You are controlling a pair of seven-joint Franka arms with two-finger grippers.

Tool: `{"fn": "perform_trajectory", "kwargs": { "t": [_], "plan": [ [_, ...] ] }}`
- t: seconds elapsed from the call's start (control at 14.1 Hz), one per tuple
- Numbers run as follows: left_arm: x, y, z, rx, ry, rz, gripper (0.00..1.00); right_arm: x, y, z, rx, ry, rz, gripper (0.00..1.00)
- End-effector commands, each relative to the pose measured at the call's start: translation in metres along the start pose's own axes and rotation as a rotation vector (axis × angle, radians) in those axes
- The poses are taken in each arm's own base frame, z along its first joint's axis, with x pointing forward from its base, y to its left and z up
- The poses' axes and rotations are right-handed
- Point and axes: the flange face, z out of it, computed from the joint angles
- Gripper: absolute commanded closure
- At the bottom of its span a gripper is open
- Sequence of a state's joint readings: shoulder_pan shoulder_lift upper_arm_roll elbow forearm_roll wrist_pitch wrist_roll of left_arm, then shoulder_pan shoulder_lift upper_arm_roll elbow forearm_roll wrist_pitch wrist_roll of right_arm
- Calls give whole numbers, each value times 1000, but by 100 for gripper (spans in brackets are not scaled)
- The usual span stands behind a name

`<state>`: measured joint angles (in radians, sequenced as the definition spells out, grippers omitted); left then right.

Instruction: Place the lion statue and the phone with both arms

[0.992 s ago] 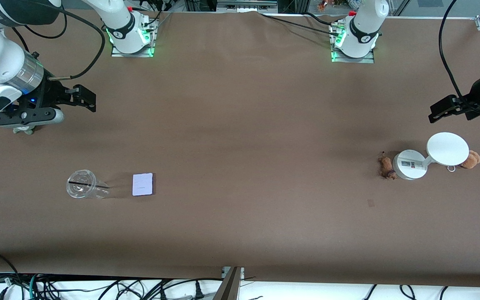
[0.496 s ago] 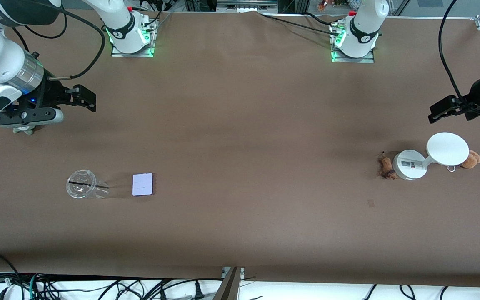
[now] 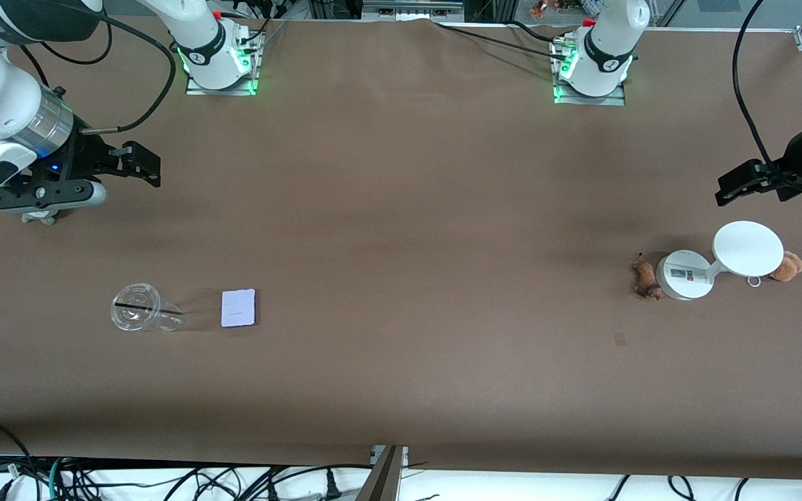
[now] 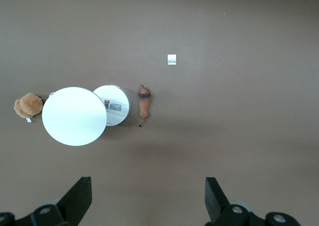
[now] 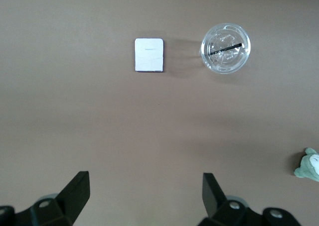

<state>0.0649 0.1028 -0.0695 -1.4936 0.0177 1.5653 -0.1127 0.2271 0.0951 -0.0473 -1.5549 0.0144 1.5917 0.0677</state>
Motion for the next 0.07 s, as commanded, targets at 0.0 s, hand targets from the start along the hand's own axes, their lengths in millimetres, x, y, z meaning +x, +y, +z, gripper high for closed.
{"fn": "perform_trajectory", "kwargs": {
  "t": [0.0],
  "plan": [
    [3, 1, -4, -13, 7, -1, 0, 2, -4, -6, -1, 5, 6, 0]
  ]
}}
